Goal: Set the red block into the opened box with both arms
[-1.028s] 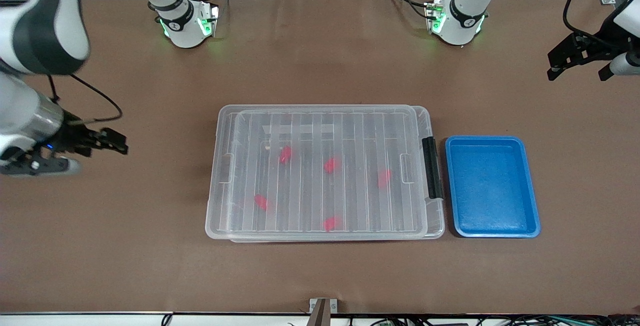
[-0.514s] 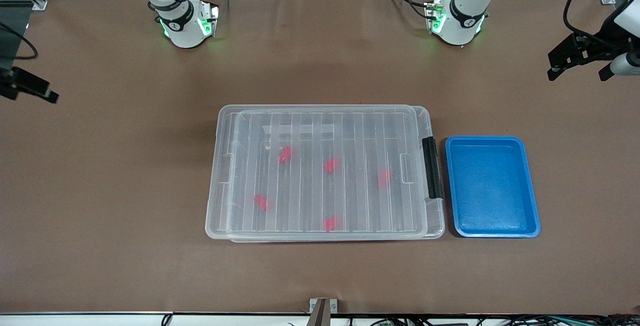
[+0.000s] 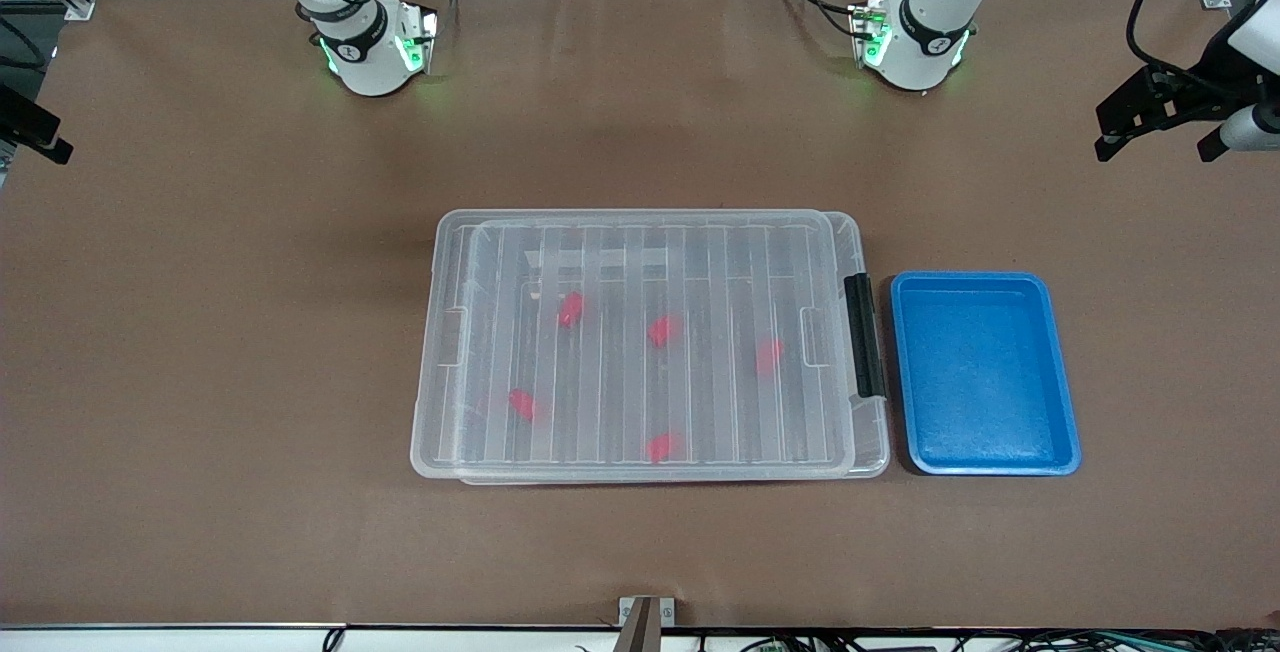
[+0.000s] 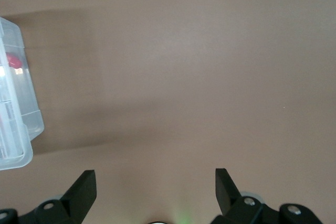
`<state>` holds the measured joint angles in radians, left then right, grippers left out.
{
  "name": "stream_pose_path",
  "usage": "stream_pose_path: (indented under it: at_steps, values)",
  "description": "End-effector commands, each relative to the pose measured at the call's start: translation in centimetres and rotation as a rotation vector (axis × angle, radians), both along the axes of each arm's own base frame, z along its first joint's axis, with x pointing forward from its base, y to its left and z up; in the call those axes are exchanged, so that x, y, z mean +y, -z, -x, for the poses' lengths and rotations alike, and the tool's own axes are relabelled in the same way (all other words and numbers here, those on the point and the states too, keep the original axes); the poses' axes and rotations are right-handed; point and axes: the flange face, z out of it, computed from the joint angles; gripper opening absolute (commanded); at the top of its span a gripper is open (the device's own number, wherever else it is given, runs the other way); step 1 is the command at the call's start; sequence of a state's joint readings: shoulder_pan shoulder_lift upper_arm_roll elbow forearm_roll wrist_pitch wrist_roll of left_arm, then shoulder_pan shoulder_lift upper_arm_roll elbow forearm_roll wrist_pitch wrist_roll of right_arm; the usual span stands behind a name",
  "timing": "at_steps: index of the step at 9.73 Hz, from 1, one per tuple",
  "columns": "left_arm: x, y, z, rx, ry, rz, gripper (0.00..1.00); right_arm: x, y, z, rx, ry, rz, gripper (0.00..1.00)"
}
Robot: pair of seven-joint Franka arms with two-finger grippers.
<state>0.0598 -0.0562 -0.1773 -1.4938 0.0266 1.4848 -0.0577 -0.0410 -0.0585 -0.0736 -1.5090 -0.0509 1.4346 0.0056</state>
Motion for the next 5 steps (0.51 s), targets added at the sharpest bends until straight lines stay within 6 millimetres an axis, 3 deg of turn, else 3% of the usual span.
stream_pose_path:
  at_steps: [1, 5]
  values:
    - [0.14, 1.13, -0.19, 0.036, 0.014, -0.021, 1.00, -1.57, -0.07, 0.06, -0.027, 0.036, -0.068, 1.00]
    - [-0.49, 1.26, 0.18, 0.059, 0.013, -0.009, 1.00, -1.84, -0.06, 0.03, -0.033, 0.041, -0.074, 1.00]
